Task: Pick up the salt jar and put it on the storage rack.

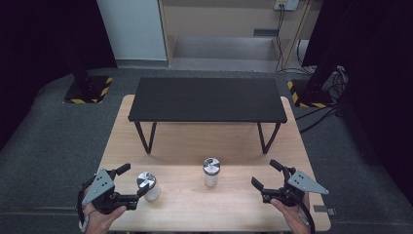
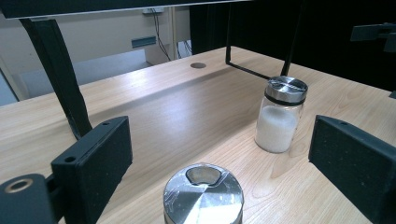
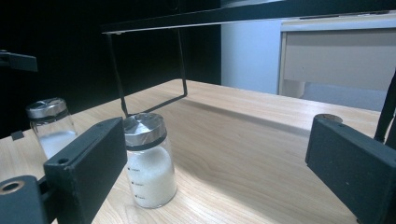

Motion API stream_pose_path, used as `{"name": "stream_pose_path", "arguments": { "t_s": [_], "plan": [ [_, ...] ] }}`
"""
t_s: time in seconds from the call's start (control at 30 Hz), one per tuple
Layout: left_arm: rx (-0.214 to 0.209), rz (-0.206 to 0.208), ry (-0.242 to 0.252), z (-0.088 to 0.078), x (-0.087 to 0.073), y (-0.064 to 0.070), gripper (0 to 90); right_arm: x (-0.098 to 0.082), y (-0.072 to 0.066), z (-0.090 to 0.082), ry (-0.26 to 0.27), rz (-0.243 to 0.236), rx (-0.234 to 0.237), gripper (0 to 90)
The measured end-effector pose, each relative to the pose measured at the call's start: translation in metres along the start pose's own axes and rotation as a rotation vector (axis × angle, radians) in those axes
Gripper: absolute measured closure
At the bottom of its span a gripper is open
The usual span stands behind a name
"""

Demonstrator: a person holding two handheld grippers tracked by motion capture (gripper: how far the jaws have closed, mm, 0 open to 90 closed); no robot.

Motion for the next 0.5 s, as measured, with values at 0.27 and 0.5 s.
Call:
{"name": "stream_pose_path", "arguments": {
  "t_s": [0.27, 0.5],
  "plan": [
    [-0.003, -0.001, 0.004, 0.0004, 0.0001, -0.0005, 5.3, 0.0001, 0.0002, -0.0022, 0.004, 0.003, -0.007, 5.4],
    [-0.004, -0.001, 0.003, 0.0003, 0.0002, -0.0005, 5.3, 0.0004, -0.0009, -0.0023, 0.002, -0.001, -0.002, 5.4]
  ]
}}
Point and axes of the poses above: each handheld gripper's, and its own axes: z roughly forward along the jaws, x roughly out of its top, y roughly to its right, the point moved 10 cm from there along z, roughly forward along the jaws, and after that the axes turned 6 degrees about y, right-handed, at the moved point
